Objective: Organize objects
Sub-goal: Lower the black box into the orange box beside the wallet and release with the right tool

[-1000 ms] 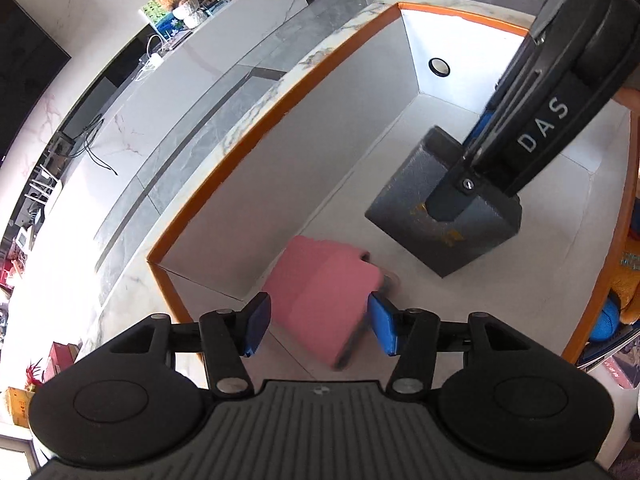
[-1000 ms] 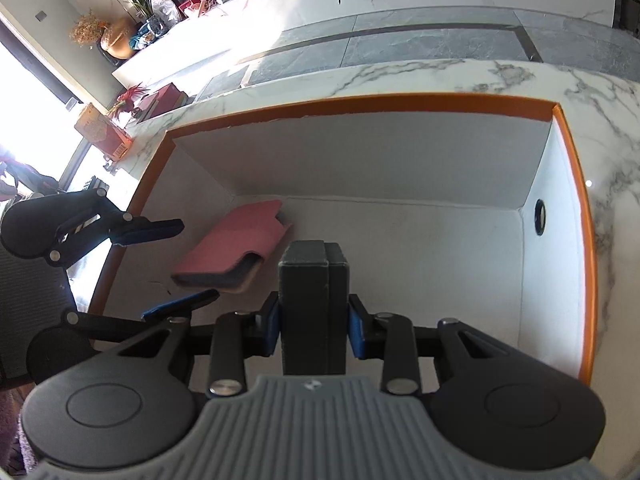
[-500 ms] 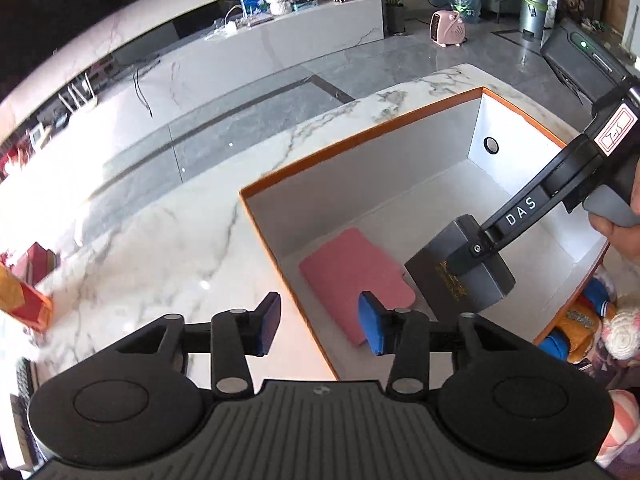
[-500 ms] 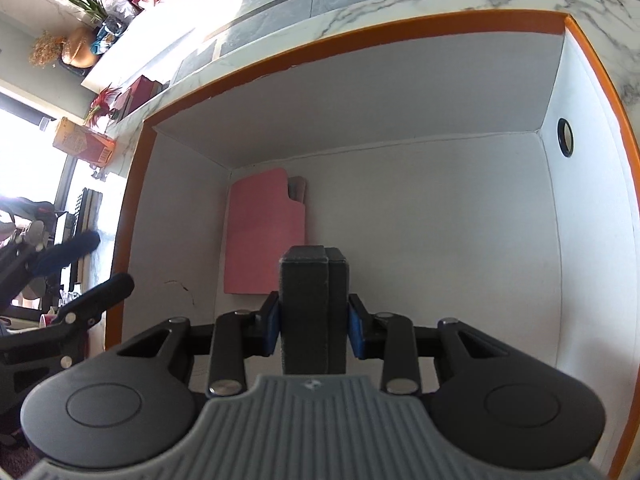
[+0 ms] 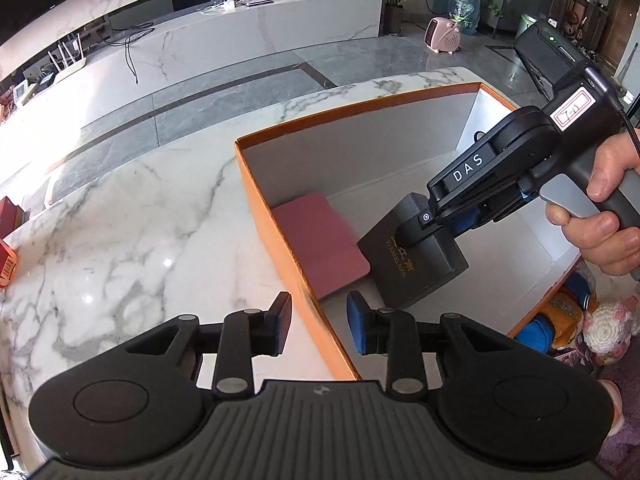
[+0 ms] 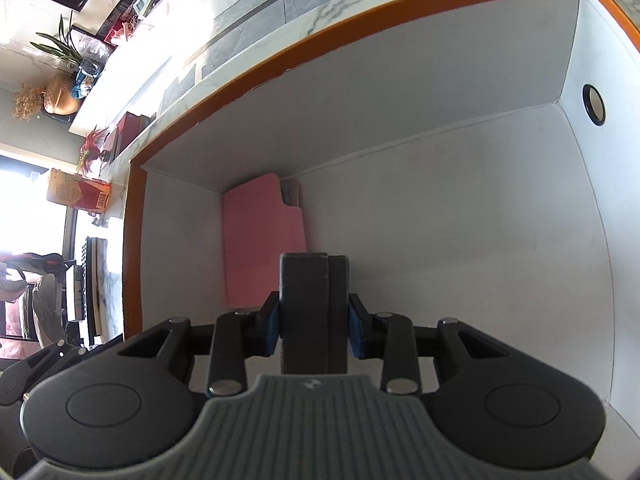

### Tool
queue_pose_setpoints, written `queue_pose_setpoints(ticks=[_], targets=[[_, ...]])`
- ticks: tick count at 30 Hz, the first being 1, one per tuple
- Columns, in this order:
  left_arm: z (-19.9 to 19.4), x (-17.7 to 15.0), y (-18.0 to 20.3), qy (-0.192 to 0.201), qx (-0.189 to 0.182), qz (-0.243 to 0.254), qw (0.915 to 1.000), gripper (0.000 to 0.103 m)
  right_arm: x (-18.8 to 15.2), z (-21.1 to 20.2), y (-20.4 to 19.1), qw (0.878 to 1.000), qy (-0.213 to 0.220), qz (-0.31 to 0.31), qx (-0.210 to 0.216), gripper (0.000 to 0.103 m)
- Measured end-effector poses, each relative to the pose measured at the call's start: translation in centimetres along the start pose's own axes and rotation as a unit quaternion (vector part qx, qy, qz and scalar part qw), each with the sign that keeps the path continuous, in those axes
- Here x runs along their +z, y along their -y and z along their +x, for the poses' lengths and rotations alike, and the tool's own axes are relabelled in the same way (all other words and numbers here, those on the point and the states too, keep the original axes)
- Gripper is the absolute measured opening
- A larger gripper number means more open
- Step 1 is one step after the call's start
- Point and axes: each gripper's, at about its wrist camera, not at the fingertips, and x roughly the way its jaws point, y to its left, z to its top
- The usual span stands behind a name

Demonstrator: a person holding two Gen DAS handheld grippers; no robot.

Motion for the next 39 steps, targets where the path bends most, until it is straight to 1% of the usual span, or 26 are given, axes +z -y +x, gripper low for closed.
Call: queue_pose_setpoints(ticks=[4,7,8,9,12,13,15,16,17,19,21,22,23,26,28,29,31,35,37,38,39], targets=[[0.3,-0.1,-0.2,0.002,-0.004,-0.008,1.0,0.036,0.5,-0.3,0.0,1.0,-0.005,-0.011,-0.005,0.035],[0.5,-0.1,-0.2,-0.003,-0.002,-0.009,1.0,0.036,1.4,-0.9,-0.3,0.999,0.012,-0.036,-0.024,0.035],[0.5,-0.1,-0.2,-0.006,-0.001,-0.008,1.0,0.034,1.7,-0.9,-0.3,0.998,0.021,-0.044,-0.035,0.035],[0.6,-0.1,-0.2,-0.007,-0.001,-0.006,1.0,0.03,2.1,-0.8,-0.2,0.998,0.024,-0.047,-0.038,0.035],[0.7,-0.1,-0.1,-0.009,0.001,-0.002,1.0,0.025,3.0,-0.5,0.3,0.999,0.02,-0.031,-0.013,0.035],[0.7,-0.1,0.0,-0.01,0.0,-0.002,0.9999,0.025,3.3,-0.5,0.6,0.999,0.021,-0.025,-0.006,0.036],[0.8,-0.1,0.0,-0.011,0.0,-0.002,0.9999,0.024,3.6,-0.4,0.6,0.999,0.03,-0.03,-0.016,0.036],[0.8,0.0,0.1,-0.011,0.002,-0.001,0.9999,0.024,3.7,-0.4,0.7,0.998,0.036,-0.036,-0.022,0.038],[0.8,0.0,0.1,-0.011,0.003,0.0,0.9999,0.023,3.7,-0.5,0.7,0.998,0.039,-0.045,-0.031,0.042],[0.9,0.0,0.2,-0.012,0.005,0.002,0.9999,0.022,3.6,-0.1,0.0,0.995,0.043,-0.069,-0.057,0.046],[1.0,0.0,0.3,-0.015,0.007,0.006,0.9998,0.022,3.6,0.1,-0.2,0.991,0.039,-0.093,-0.083,0.054],[1.0,0.0,0.4,-0.016,0.008,0.007,0.9998,0.022,3.5,0.1,-0.1,0.99,0.037,-0.1,-0.093,0.055],[0.9,0.0,0.4,-0.015,0.009,0.008,0.9998,0.022,3.5,0.1,0.0,0.989,0.035,-0.105,-0.098,0.057],[0.7,0.1,0.5,-0.012,0.012,0.006,0.9998,0.022,3.2,0.1,0.0,0.986,0.025,-0.129,-0.102,0.069],[0.7,0.2,0.6,-0.013,0.018,0.009,0.9997,0.02,2.7,0.3,-0.5,0.979,0.006,-0.174,-0.109,0.075],[0.7,0.2,0.7,-0.014,0.02,0.01,0.9997,0.02,2.3,0.6,-0.8,0.973,-0.006,-0.2,-0.114,0.077],[0.7,0.2,0.7,-0.014,0.024,0.012,0.9995,0.018,1.4,0.7,-1.2,0.959,-0.022,-0.25,-0.13,0.077],[0.8,0.3,0.7,-0.015,0.024,0.012,0.9995,0.018,-0.3,1.4,-2.4,0.923,-0.036,-0.348,-0.16,0.077],[0.8,0.3,0.6,-0.016,0.024,0.012,0.9995,0.018,-1.2,1.9,-2.8,0.903,-0.035,-0.39,-0.176,0.075],[0.8,0.4,0.7,-0.017,0.024,0.012,0.9995,0.018,-1.5,2.2,-3.0,0.894,-0.033,-0.407,-0.186,0.072],[0.8,0.4,0.7,-0.017,0.025,0.012,0.9995,0.018,-1.8,2.4,-3.1,0.885,-0.027,-0.422,-0.197,0.066]])
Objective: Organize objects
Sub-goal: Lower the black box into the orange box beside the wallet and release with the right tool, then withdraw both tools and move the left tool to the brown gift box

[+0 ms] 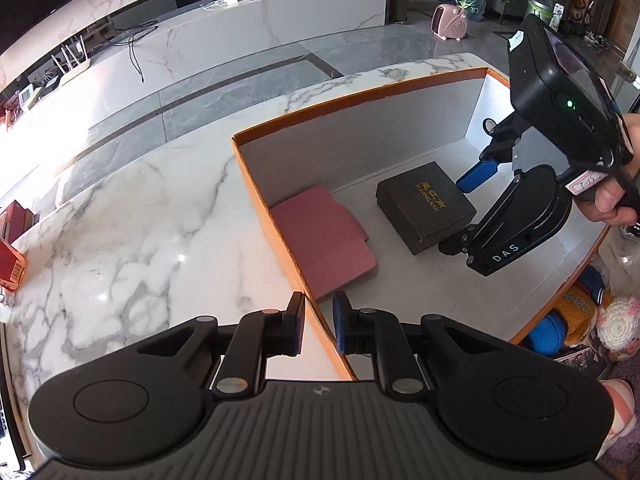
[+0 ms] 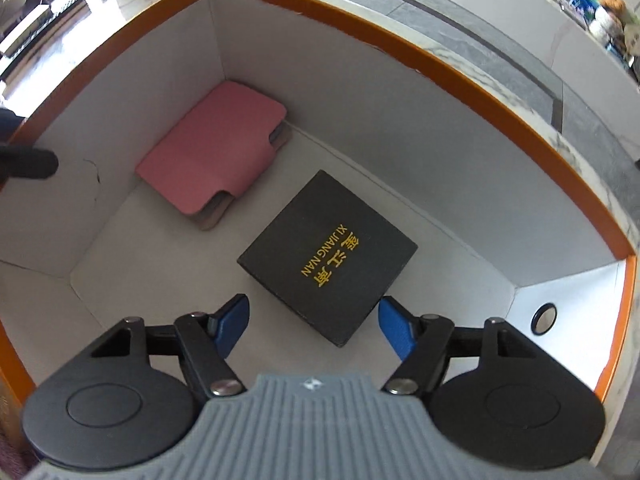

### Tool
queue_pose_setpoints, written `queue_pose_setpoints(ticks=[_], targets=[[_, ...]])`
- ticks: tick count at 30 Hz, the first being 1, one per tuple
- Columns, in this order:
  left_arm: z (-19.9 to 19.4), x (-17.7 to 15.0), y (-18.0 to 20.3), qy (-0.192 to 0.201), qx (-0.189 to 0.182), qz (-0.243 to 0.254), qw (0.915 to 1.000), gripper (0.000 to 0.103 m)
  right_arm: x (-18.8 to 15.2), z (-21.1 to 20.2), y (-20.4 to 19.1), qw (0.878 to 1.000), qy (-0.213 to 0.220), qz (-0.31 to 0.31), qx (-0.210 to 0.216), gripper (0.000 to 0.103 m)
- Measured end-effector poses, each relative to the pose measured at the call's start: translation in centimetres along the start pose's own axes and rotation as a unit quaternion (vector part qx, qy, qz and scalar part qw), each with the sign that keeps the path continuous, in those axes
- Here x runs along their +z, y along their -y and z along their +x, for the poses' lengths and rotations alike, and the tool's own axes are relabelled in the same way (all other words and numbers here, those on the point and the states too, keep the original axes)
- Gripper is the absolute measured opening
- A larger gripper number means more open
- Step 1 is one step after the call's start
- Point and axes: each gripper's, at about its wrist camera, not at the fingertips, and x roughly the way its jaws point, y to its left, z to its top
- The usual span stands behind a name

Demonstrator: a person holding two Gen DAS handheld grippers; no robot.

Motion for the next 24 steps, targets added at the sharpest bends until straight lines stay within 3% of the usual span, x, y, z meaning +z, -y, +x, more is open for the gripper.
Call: queue_pose_setpoints(ticks=[3,9,16,24], targets=[[0.1,0.1,0.1,-0.002,0.002,0.002,1.0,0.018,0.1,0.4,-0.6,0.999,0.009,-0.034,-0.026,0.048],[0.1,0.0,-0.1,-0.002,-0.001,0.002,1.0,0.018,0.8,1.6,0.0,0.999,0.026,-0.019,-0.015,0.038],[0.1,0.0,-0.1,-0.003,-0.003,0.003,1.0,0.018,0.8,2.0,-0.3,0.995,0.039,-0.086,-0.023,0.037],[-0.1,-0.1,0.1,0.001,0.003,0.003,1.0,0.018,0.3,1.9,0.3,0.996,0.046,-0.077,-0.021,0.039]])
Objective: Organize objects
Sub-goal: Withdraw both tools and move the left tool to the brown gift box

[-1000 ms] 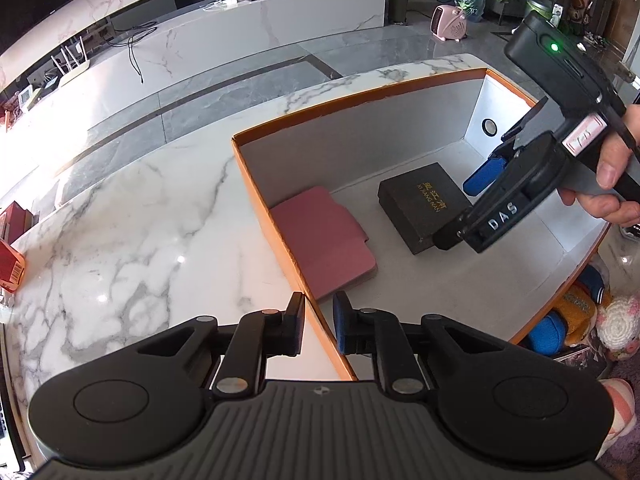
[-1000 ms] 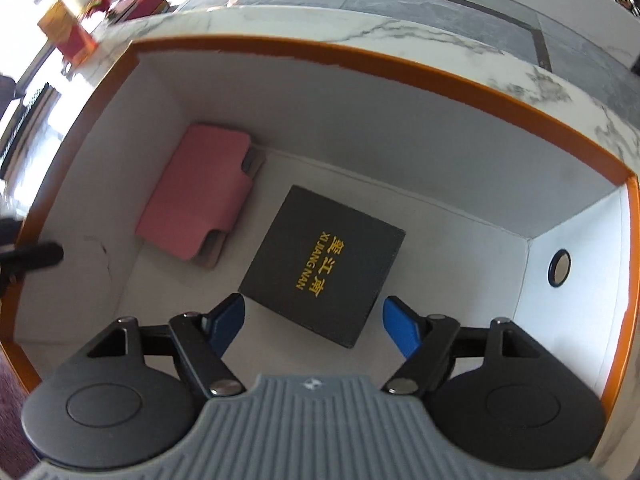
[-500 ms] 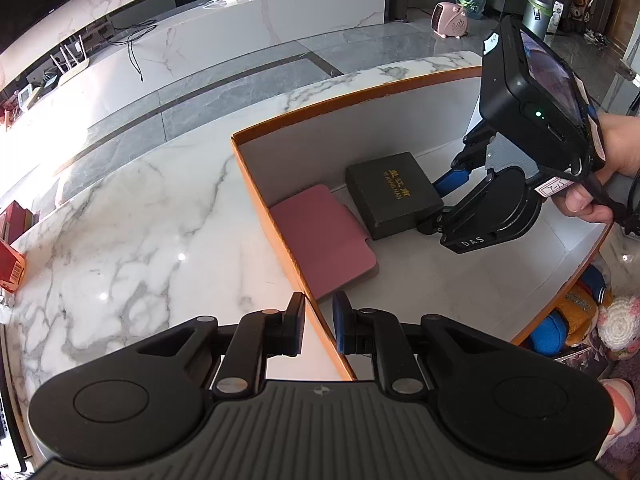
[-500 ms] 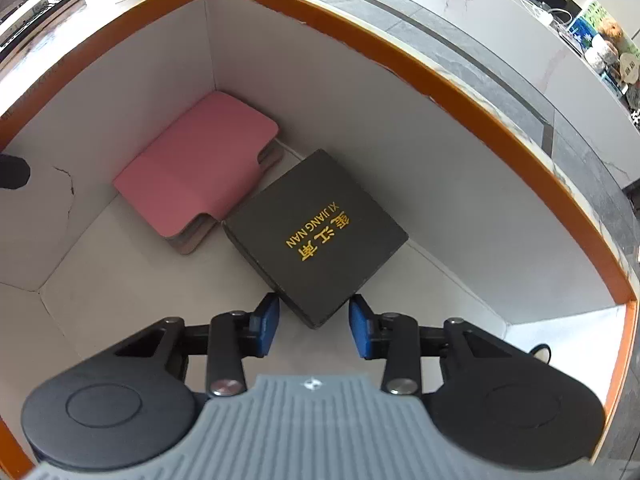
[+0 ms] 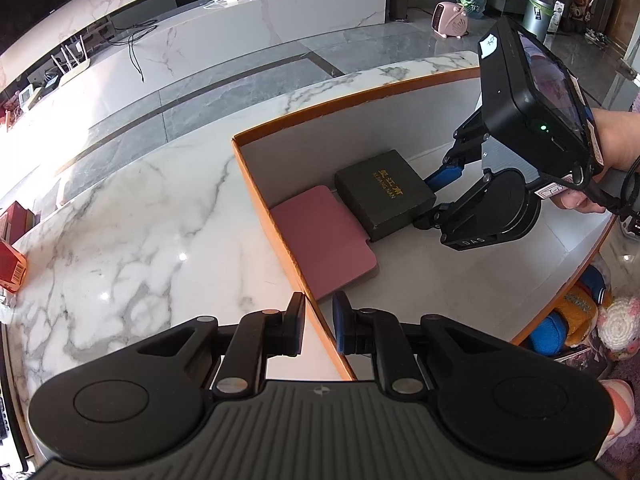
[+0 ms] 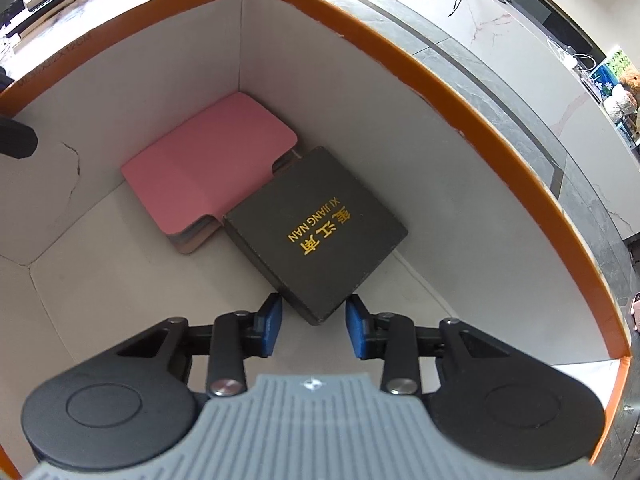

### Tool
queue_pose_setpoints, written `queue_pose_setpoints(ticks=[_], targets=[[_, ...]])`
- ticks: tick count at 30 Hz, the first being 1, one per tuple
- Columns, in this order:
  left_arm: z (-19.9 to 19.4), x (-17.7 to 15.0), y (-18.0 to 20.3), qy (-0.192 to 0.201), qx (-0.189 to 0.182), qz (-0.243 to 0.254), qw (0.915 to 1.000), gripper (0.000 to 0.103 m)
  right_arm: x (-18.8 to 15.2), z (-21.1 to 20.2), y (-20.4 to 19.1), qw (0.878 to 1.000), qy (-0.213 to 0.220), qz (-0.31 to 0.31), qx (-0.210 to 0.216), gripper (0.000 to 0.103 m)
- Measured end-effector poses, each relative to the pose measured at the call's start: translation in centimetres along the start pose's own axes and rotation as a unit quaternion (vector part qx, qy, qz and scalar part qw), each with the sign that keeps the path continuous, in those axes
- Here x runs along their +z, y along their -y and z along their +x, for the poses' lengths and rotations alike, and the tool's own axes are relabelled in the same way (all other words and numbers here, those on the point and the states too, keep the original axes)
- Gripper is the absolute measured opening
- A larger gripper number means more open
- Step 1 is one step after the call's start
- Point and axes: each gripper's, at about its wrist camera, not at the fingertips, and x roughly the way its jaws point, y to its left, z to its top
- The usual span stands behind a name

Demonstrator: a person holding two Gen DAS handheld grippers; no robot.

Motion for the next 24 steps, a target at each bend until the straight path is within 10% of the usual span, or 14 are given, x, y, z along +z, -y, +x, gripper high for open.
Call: queue_pose_setpoints(ticks=[11,24], targets=[[-7.1,-2.3,0.0,0.07,-0.01,-0.066,0.9953,0.024,-2.3,-9.8,-1.3,0.991,0.088,0.094,0.026,0.049],[-10.8,-10.5,4.2,0.062,-0.039,-0.148,0.9863,0.053,-11.1,-18.5,-8.1,0.948,0.194,0.242,0.076,0.037]])
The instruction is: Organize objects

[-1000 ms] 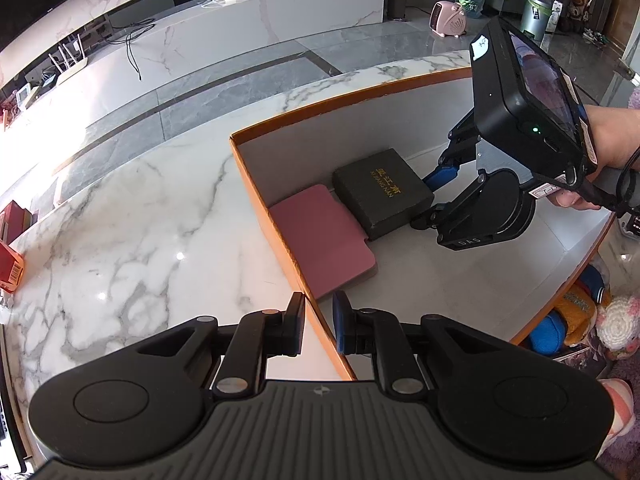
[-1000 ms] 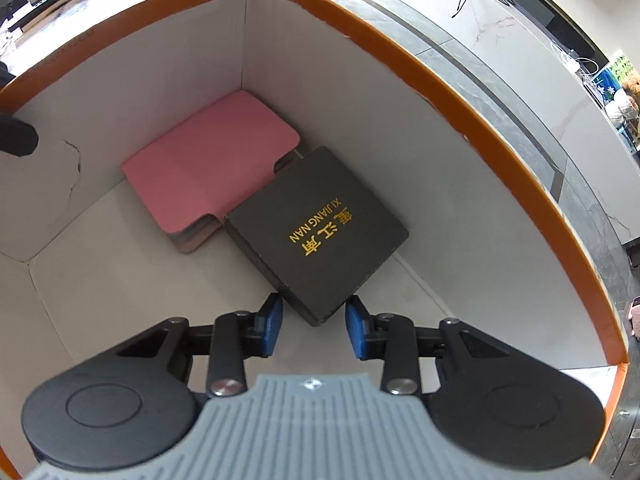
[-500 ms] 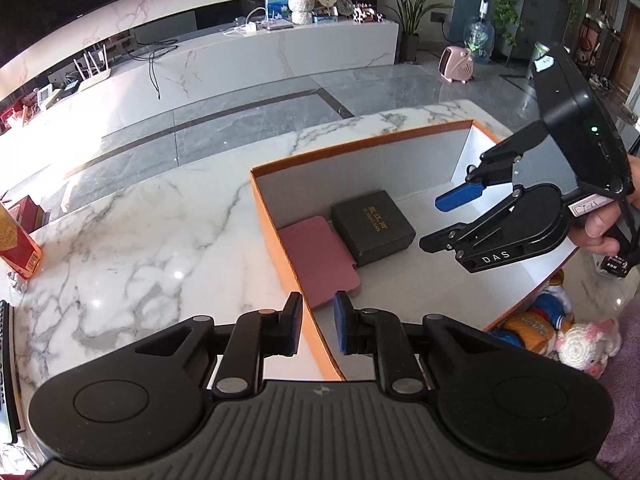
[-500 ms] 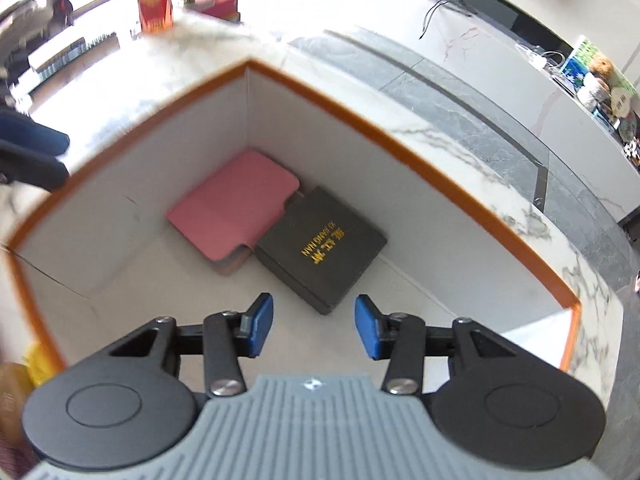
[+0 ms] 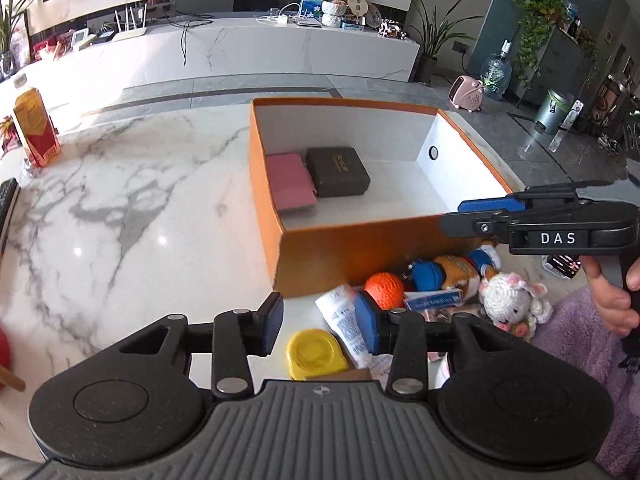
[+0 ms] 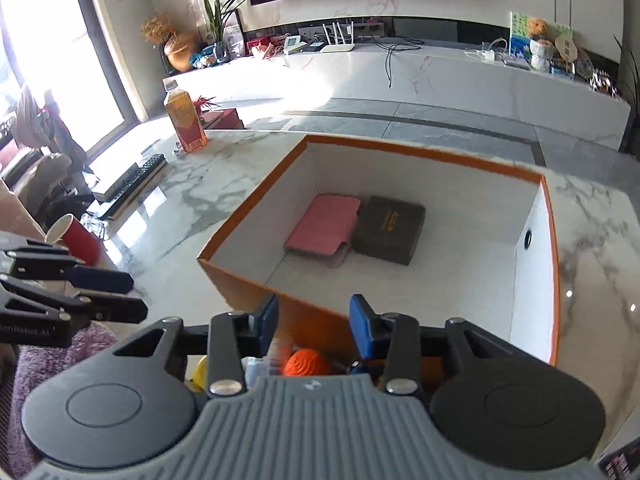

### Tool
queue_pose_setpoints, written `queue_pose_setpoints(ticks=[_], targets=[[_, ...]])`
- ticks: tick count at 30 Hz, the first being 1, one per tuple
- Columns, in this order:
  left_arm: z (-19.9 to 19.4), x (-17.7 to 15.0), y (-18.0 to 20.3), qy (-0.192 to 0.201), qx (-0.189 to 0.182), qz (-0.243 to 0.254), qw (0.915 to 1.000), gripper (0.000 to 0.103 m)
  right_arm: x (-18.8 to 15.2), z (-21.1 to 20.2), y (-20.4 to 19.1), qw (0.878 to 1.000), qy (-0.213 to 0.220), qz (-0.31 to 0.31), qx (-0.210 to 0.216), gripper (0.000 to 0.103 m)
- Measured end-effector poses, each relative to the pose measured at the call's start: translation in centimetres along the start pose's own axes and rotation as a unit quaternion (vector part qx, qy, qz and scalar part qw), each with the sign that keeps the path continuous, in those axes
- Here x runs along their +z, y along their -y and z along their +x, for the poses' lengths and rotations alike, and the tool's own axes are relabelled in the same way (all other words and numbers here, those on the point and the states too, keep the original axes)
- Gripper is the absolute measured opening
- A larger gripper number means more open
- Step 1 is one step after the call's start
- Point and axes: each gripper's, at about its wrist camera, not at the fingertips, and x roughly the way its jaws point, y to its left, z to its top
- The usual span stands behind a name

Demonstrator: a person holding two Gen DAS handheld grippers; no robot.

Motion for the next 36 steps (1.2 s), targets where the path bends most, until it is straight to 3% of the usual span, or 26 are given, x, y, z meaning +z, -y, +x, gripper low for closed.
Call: queue_pose_setpoints(ticks=[5,10,12,15,20,26,30,36], targets=[[1.5,-3.1,1.5,-0.025,-0.003,0.002,0.9997,0.073,-4.6,0.1,-1.4,0.999,0.002,0.045,0.008,0.022],[3.4,-5.5,1.9,-0.056,0.01,-0.023,0.9981,0.08,-8.3,0.0,-2.2,0.998,-0.001,0.066,0.019,0.021],[3.9,-6.0,2.3,-0.062,0.014,-0.018,0.9978,0.087,-8.9,0.1,-2.5,0.998,-0.005,0.065,0.023,0.021],[4.9,-6.3,3.0,-0.071,0.042,-0.005,0.9966,0.087,-9.1,-0.1,-2.7,0.998,0.0,0.063,0.027,0.021],[6.2,-6.6,3.1,-0.075,0.054,-0.011,0.9956,0.087,-9.2,-0.6,-2.6,0.998,0.01,0.063,0.022,0.022],[6.9,-6.8,2.9,-0.084,0.074,-0.011,0.9937,0.078,-9.3,-1.0,-1.8,0.997,0.015,0.074,0.015,0.024],[6.9,-6.8,2.6,-0.083,0.058,-0.02,0.9947,0.069,-9.2,-1.1,-1.7,0.997,0.017,0.078,0.011,0.024],[5.3,-6.9,2.3,-0.056,0.047,-0.035,0.9967,0.068,-8.7,-2.0,-1.3,0.996,0.029,0.086,0.008,0.024]])
